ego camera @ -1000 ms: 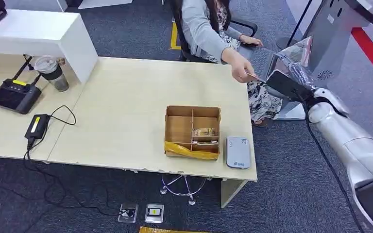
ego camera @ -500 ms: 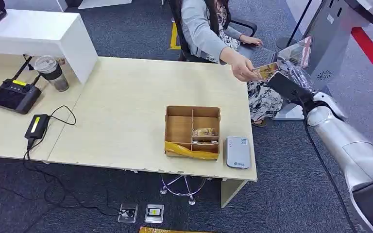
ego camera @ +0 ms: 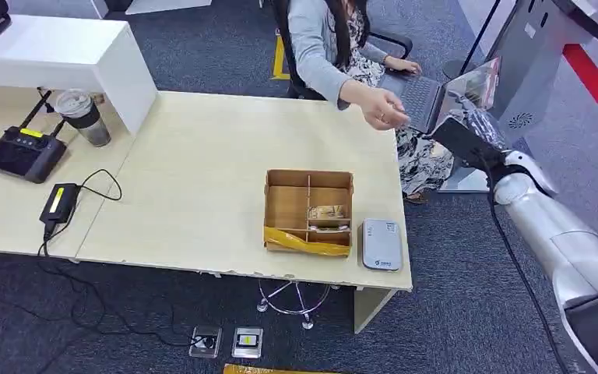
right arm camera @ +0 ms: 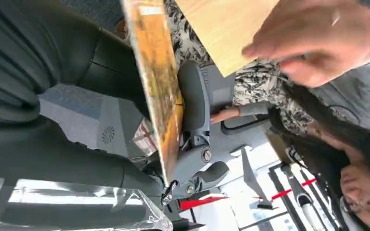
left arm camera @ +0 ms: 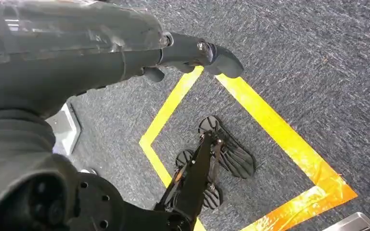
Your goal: Pass the card to the sensor for recognition and then transmit it.
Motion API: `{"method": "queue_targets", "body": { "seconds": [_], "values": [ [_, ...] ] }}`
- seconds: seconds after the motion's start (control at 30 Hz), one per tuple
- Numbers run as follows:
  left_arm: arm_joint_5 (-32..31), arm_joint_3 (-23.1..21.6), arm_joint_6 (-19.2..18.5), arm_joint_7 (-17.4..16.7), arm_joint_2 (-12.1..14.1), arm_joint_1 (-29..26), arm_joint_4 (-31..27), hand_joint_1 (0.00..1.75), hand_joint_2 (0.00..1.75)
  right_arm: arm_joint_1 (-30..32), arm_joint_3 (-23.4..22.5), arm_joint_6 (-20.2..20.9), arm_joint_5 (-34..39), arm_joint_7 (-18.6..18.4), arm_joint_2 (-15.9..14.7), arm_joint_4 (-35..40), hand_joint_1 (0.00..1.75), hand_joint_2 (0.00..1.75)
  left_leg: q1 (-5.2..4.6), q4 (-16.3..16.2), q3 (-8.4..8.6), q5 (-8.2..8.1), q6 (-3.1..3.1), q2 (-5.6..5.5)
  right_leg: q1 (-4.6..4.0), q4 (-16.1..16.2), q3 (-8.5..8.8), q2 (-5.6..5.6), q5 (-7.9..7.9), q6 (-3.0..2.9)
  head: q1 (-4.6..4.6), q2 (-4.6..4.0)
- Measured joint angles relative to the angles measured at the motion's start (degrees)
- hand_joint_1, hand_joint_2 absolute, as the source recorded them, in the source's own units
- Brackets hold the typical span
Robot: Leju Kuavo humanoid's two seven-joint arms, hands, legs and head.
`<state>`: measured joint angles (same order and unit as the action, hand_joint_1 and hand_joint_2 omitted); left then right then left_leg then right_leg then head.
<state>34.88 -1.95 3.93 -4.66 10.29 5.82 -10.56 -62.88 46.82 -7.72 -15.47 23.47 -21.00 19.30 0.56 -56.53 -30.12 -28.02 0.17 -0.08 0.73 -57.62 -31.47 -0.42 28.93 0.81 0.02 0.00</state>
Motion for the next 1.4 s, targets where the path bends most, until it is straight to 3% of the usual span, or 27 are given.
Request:
{"method": "queue_targets", "body": {
  "seconds": [0.33, 0.8, 1.4],
  "values": [
    [0.22, -0.59, 0.04, 0.0, 0.0, 0.0, 0.0, 0.0, 0.0, 2.0, -1.97, -0.24, 0.39, 0.31, -0.44, 0.07, 1.75, 1.75, 0.0, 0.0, 0.0, 0.0, 0.0, 0.0, 0.0, 0.0, 0.0, -0.01, 0.0, 0.0, 0.0, 0.0],
    [1.09, -1.01, -0.39, 0.0, 0.22, 0.01, 0.0, 0.0, 0.0, 12.28, -4.13, -0.61, -0.7, -0.5, -0.92, 2.38, 1.75, 1.75, 0.01, 0.01, -0.01, 0.0, 0.0, 0.0, -0.01, 0.0, 0.01, 0.0, 0.0, 0.0, 0.0, 0.0],
    [1.66, -2.43, -0.59, 0.02, 0.44, 0.03, 0.0, 0.0, 0.0, 14.23, -2.62, 3.13, -7.74, -1.03, 3.06, 4.79, 1.75, 1.75, 0.01, 0.01, -0.02, 0.0, 0.0, 0.0, -0.01, -0.01, 0.01, -0.01, 0.0, 0.0, 0.0, 0.0]
  ]
}}
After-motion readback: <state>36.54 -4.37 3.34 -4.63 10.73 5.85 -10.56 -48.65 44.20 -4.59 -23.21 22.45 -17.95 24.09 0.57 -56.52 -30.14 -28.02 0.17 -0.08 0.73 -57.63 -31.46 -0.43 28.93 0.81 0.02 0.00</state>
